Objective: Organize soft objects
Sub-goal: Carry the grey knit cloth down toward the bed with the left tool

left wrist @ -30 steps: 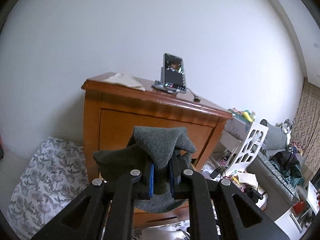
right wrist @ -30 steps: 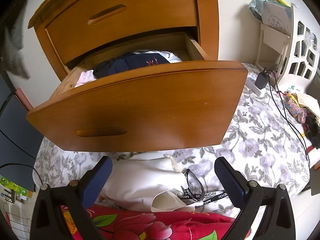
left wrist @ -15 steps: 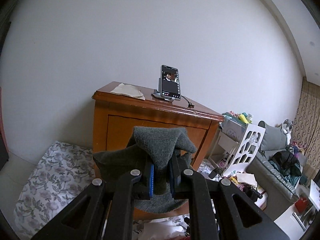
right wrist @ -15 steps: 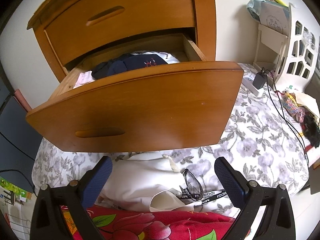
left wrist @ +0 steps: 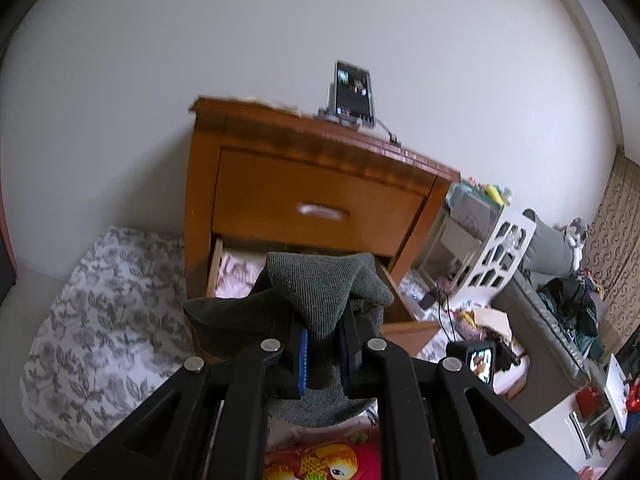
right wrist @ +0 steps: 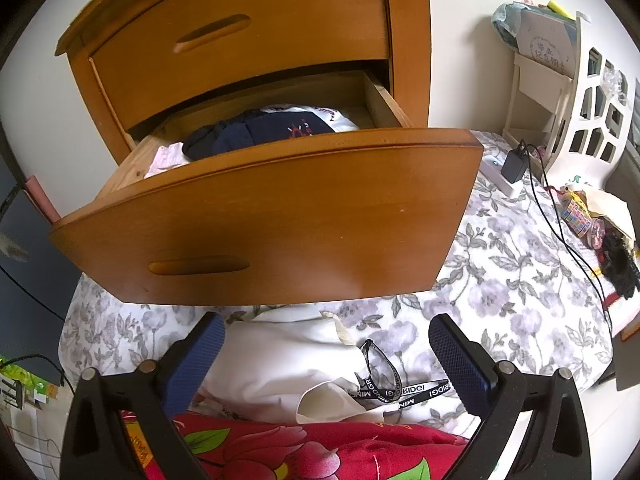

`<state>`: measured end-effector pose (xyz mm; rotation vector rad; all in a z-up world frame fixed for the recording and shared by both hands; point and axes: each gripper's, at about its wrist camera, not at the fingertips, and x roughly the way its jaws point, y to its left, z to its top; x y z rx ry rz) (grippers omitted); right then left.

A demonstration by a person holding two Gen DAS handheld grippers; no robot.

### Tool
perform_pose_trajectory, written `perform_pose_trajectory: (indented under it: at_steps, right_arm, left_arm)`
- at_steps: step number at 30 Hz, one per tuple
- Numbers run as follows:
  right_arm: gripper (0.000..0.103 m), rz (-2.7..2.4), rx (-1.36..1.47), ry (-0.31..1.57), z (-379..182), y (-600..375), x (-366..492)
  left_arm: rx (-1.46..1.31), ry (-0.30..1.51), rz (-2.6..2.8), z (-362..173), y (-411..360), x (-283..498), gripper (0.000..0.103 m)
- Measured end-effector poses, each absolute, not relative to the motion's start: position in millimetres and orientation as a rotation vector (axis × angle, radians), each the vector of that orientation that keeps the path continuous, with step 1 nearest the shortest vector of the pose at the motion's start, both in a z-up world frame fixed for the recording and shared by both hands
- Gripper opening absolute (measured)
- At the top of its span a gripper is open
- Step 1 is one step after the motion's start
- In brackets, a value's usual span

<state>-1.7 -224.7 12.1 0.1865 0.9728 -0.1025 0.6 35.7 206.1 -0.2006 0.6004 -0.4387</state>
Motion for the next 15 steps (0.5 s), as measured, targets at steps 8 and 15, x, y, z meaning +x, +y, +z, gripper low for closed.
perform_pose_trajectory:
  at_steps: [8,15]
  right_arm:
    - [0.103,-0.101,0.188,0.976,11.5,-224.7,-1.0]
    - [0.103,-0.098,0.195,0.979,10.7,-225.2,-1.1]
  left_arm:
    - [-0.163,0.752,-0.473,160.4,6.6,15.5,0.012]
    - [-0.163,0.943,-0.481,94.7,-24.9,38.7,0.012]
